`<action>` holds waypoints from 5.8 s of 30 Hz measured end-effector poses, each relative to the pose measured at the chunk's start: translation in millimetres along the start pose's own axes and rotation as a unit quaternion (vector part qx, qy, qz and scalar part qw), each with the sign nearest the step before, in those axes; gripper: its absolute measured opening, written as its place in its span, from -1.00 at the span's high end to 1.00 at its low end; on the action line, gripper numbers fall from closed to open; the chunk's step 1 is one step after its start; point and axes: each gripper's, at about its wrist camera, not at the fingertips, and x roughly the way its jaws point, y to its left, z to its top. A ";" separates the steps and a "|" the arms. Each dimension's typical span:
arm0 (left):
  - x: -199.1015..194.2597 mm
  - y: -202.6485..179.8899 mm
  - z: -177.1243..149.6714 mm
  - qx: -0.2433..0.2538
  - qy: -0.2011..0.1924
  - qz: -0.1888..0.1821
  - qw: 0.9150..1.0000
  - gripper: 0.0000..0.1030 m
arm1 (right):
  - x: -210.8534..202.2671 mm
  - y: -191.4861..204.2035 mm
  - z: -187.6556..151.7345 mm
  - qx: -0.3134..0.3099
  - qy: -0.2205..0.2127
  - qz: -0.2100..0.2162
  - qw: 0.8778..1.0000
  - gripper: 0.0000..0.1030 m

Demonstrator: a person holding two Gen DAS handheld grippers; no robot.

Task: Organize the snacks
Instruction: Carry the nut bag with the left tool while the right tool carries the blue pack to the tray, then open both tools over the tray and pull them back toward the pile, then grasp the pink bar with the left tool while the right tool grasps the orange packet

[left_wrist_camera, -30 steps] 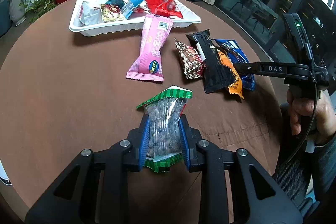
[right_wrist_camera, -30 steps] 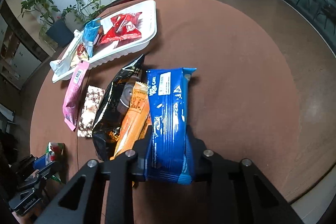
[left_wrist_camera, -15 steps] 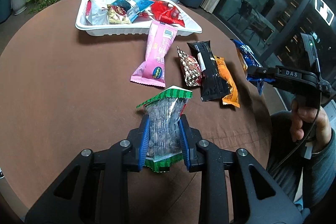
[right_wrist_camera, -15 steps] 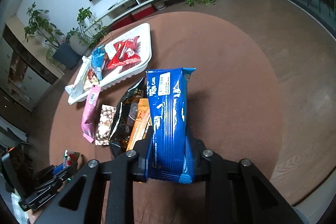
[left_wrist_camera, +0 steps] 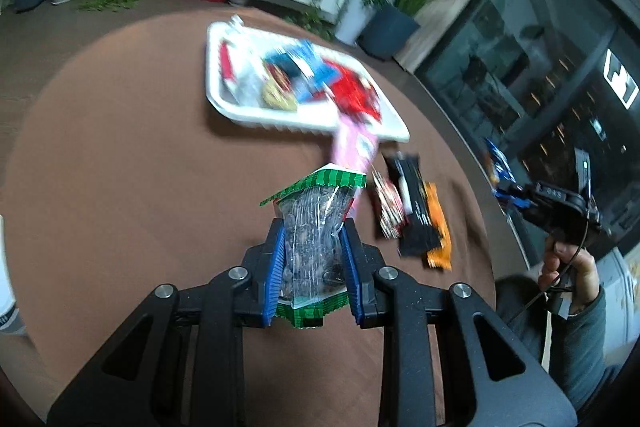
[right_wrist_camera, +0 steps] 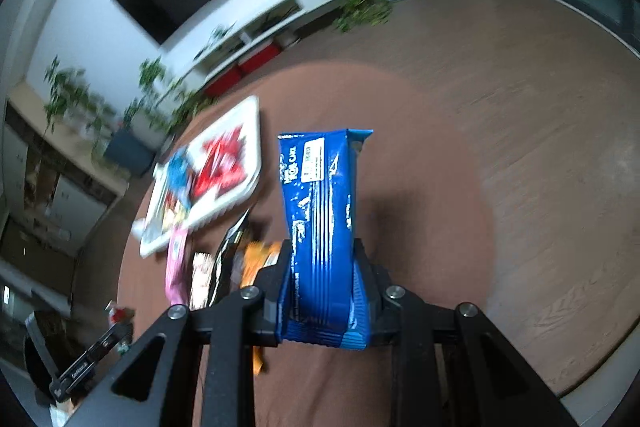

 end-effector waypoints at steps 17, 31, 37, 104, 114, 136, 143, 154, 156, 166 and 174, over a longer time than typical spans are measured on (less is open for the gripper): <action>8.0 -13.3 178.4 0.051 -0.051 0.025 0.997 0.52 | 30.5 177.7 110.3 -0.160 -0.040 0.089 0.982 0.46; 115.3 -10.2 198.5 0.048 -0.002 0.046 0.998 0.52 | 158.2 253.7 81.4 -0.246 0.079 0.072 0.963 0.46; 154.5 -0.2 190.3 0.049 0.014 0.056 0.997 0.52 | 191.0 245.6 71.1 -0.246 0.105 0.047 0.962 0.46; 96.8 -74.1 18.4 0.199 0.011 0.077 0.977 -1.00 | 44.5 82.2 -34.2 -0.061 0.016 0.108 0.992 -0.91; 106.7 -64.4 21.2 0.156 0.052 0.059 0.985 -0.99 | 44.2 68.3 -65.7 -0.057 0.026 0.084 0.994 -0.86; 172.6 -56.6 43.1 0.191 0.135 0.087 0.968 0.36 | 47.3 72.3 -71.9 -0.096 0.027 0.063 0.993 -0.72; 169.6 -58.8 39.9 0.198 0.137 0.079 0.967 0.51 | 50.5 76.5 -74.4 -0.109 0.035 0.049 0.992 -0.64; 130.1 -44.6 12.9 0.165 0.131 0.047 0.976 0.55 | 59.1 82.5 -63.8 -0.102 0.053 0.022 0.993 -0.30; 121.4 -42.0 6.0 0.159 0.129 0.044 0.978 0.55 | 64.9 76.0 -61.7 -0.093 0.063 0.001 0.994 -0.29; 92.1 -38.3 -32.6 0.123 0.111 0.030 0.986 0.55 | 87.7 87.5 -66.2 -0.124 0.099 -0.035 0.987 -0.26; 79.2 -39.3 -45.8 0.108 0.103 0.028 0.988 0.55 | 106.8 114.7 -66.1 -0.194 0.099 -0.081 0.973 -0.26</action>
